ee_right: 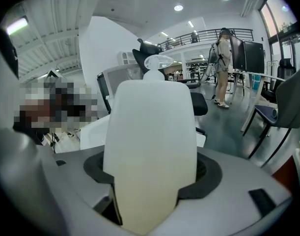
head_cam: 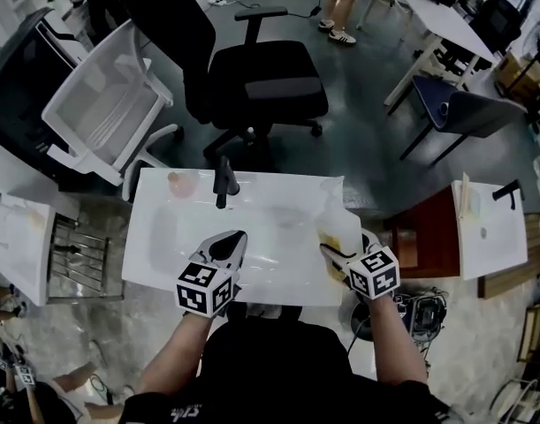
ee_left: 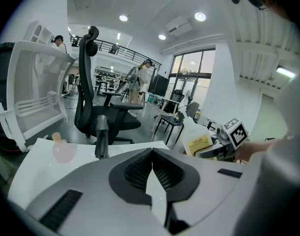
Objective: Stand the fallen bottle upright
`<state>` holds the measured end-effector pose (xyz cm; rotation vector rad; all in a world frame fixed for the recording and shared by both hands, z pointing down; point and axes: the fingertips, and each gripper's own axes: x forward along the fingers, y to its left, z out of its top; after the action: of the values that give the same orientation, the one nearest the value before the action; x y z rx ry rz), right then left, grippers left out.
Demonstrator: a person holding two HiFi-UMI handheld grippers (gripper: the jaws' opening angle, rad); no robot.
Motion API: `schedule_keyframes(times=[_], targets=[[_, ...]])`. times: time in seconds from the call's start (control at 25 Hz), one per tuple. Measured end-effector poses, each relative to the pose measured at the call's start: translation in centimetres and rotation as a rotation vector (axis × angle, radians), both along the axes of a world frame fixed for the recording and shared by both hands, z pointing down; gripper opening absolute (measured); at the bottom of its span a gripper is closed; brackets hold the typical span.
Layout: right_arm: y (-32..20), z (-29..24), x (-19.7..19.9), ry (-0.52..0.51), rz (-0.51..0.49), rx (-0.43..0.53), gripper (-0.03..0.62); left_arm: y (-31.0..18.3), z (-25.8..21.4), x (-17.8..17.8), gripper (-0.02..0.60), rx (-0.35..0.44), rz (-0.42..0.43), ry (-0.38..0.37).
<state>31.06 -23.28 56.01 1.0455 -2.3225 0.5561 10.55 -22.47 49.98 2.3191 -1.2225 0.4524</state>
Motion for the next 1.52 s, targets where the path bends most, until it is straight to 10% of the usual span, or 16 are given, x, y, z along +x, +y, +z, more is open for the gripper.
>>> schedule_keyframes(times=[0.76, 1.52], targets=[[-6.4, 0.7, -2.0, 0.058, -0.108, 0.212, 0.345, 1.9, 1.9, -1.0, 0.015, -0.051, -0.157, -0.041], [-3.0, -0.6, 0.8, -0.02, 0.111, 0.295, 0.351, 2.3, 2.2, -1.0, 0.015, -0.065, -0.076, -0.059]])
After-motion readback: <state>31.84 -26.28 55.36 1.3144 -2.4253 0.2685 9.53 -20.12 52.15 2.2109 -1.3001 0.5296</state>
